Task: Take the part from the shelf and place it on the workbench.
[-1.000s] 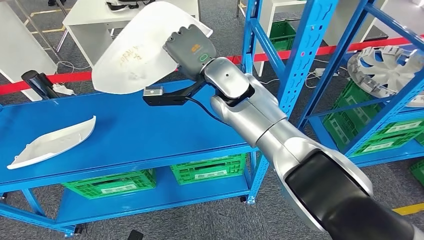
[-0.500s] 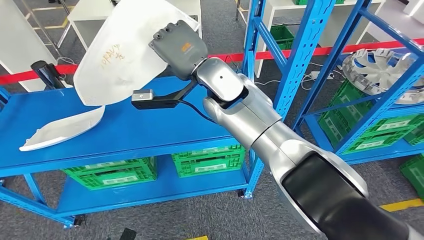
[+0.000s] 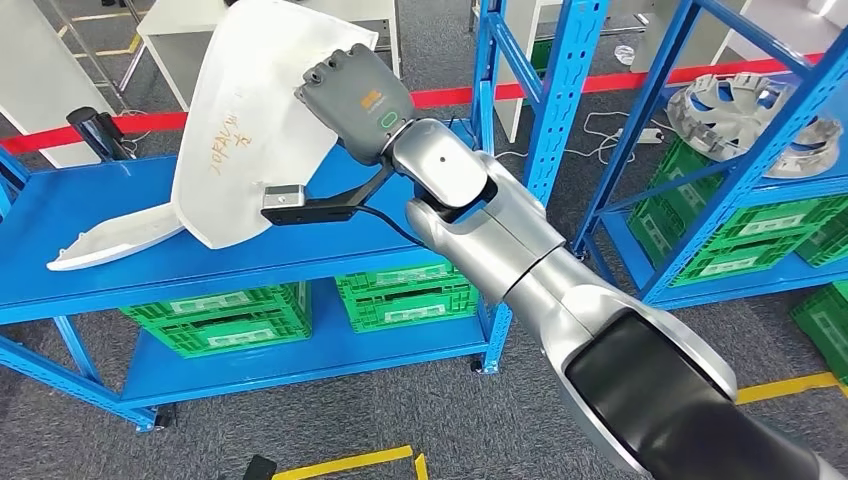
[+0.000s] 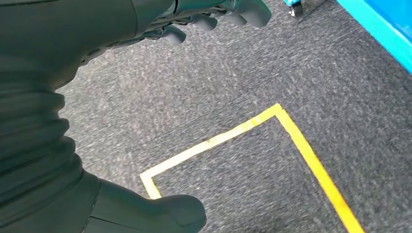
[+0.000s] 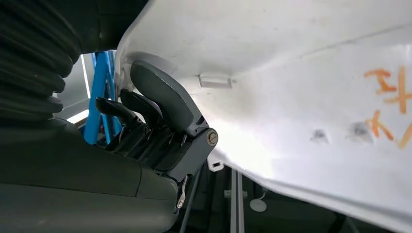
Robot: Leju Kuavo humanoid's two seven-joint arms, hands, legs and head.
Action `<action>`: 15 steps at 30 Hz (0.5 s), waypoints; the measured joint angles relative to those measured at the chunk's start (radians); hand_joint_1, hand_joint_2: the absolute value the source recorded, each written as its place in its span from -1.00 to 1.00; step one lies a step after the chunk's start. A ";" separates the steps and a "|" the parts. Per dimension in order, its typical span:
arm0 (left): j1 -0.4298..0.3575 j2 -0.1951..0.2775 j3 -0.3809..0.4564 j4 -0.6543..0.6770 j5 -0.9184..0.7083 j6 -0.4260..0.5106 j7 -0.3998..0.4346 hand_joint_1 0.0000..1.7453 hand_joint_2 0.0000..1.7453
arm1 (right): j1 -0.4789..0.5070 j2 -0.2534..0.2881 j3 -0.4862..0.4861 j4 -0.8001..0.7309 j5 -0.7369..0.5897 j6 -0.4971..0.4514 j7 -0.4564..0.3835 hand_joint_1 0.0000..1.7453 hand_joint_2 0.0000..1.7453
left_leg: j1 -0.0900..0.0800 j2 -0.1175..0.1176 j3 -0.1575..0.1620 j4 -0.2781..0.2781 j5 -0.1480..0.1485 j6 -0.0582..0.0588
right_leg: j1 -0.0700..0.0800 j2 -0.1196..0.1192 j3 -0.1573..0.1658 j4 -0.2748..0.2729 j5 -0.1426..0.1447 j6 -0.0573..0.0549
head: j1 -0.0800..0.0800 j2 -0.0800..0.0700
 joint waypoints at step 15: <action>-0.002 0.009 0.001 0.000 0.001 -0.004 -0.011 -1.00 1.00 | 0.008 -0.003 0.006 -0.002 -0.005 -0.005 -0.001 1.00 1.00 | -0.008 0.001 0.148 -0.058 -0.062 0.051 | 0.005 0.000 -0.137 0.020 0.084 0.040 | -0.001 0.000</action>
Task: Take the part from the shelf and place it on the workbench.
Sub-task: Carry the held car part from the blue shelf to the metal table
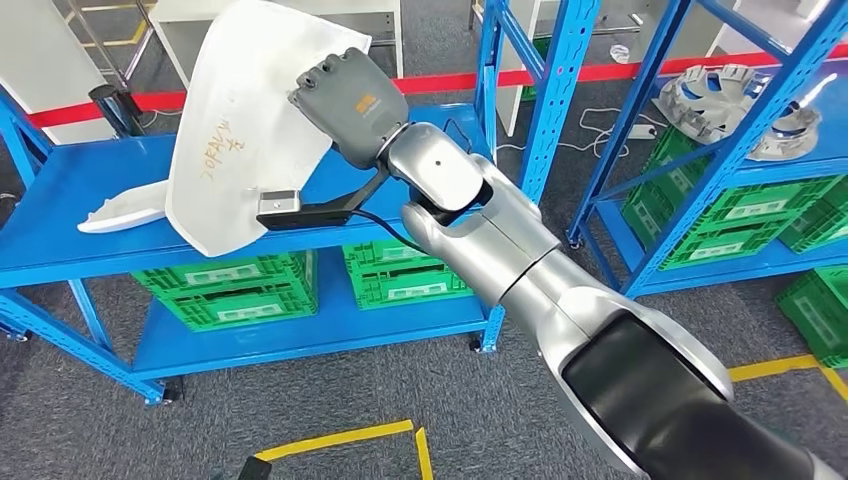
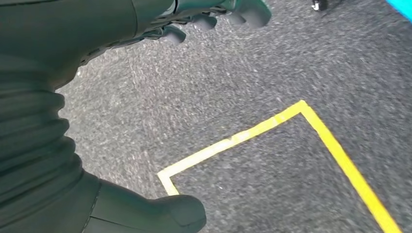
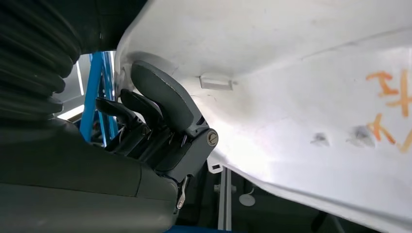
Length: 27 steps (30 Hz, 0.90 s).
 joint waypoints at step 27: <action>-0.004 0.005 0.000 -0.001 -0.020 -0.014 -0.004 -1.00 1.00 | -0.006 -0.001 0.002 0.000 0.012 -0.012 0.054 1.00 1.00 | -0.005 -0.005 0.035 0.007 -0.041 -0.025 | 0.003 -0.004 0.012 -0.028 0.045 -0.027 | -0.001 0.000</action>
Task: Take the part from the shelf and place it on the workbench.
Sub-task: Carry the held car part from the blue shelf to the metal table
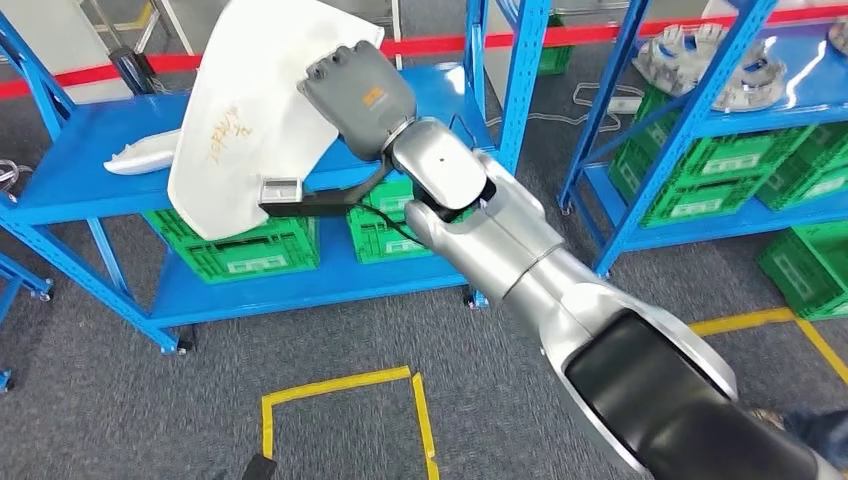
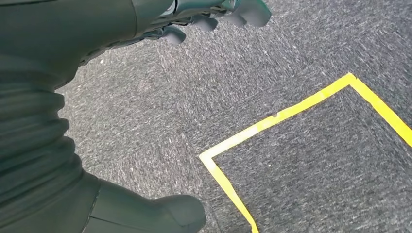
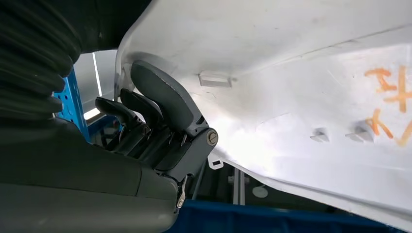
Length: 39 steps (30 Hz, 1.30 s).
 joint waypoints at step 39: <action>-0.012 0.006 -0.001 -0.006 -0.019 -0.113 -0.073 -1.00 1.00 | 0.047 -0.102 -0.059 0.001 0.033 -0.043 0.083 1.00 1.00 | 0.002 0.013 -0.062 -0.003 0.055 0.046 | -0.007 0.003 -0.100 0.292 -0.173 0.039 | 0.006 0.000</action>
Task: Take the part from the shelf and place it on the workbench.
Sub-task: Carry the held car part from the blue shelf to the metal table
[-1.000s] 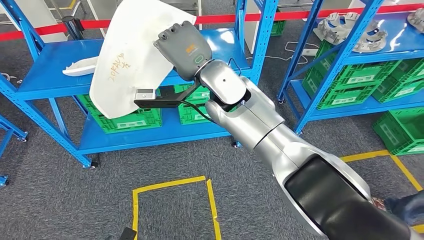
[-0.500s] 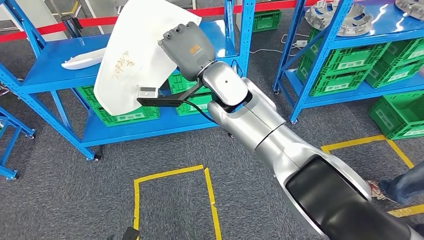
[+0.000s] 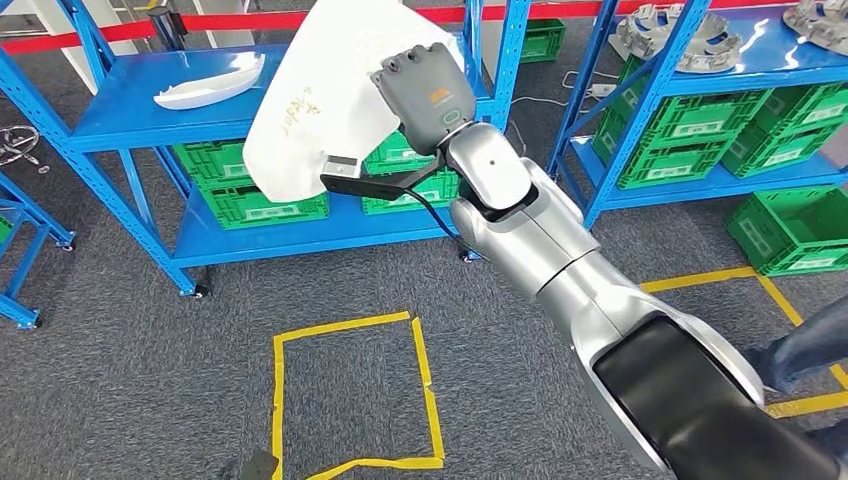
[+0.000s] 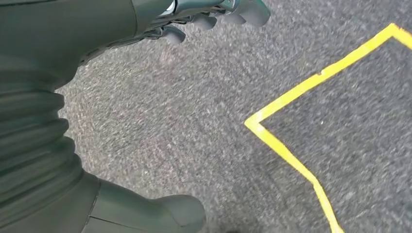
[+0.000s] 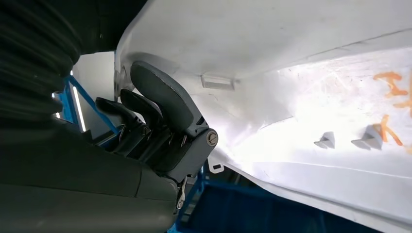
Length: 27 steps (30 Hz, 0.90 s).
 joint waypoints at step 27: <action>-0.003 0.002 -0.001 0.000 -0.007 -0.006 -0.004 -1.00 1.00 | 0.007 -0.006 -0.018 -0.003 0.029 -0.002 -0.016 1.00 1.00 | -0.007 -0.001 -0.026 -0.005 0.031 -0.021 | 0.007 -0.004 0.187 -0.307 0.096 -0.025 | -0.001 0.000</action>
